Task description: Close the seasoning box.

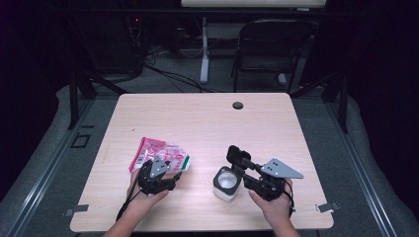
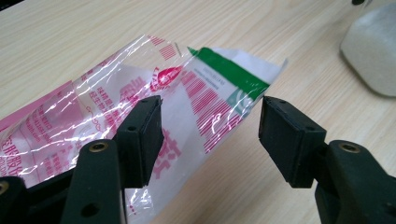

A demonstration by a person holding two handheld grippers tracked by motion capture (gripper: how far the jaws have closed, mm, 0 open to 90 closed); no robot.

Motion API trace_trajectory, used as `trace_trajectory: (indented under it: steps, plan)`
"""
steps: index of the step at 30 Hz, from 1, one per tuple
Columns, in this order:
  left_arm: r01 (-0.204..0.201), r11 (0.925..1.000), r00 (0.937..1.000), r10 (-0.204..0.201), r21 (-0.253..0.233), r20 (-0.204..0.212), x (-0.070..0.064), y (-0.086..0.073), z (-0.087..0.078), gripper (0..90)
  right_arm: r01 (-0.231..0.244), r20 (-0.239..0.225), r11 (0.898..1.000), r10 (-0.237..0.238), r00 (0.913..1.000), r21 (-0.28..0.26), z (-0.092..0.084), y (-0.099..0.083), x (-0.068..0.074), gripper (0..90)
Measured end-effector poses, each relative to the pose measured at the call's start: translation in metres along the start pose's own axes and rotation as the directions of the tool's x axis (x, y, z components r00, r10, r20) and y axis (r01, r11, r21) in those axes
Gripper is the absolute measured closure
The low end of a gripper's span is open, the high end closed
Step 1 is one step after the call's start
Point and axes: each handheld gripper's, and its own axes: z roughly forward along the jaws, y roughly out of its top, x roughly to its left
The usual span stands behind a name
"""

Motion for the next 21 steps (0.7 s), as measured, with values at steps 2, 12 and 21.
trace_trajectory:
  steps: [2, 12, 21]
  plan:
    - [0.002, 1.0000, 1.0000, -0.002, -0.006, 0.002, 0.000, 0.001, -0.001, 39.8, -0.006, 0.013, 1.000, 0.006, 0.9999, -0.013, -0.003, 0.001, -0.003, 59.6]
    - [-0.011, 0.9994, 0.9999, 0.010, -0.032, -0.008, 0.000, 0.007, -0.006, 40.0, -0.037, 0.071, 0.999, 0.040, 0.9967, -0.036, -0.015, 0.004, -0.018, 59.2]
    - [-0.009, 0.9989, 1.0000, 0.009, -0.046, -0.001, -0.001, 0.009, -0.010, 40.0, -0.034, 0.110, 0.999, 0.036, 0.9933, -0.019, -0.015, 0.000, -0.023, 56.8]
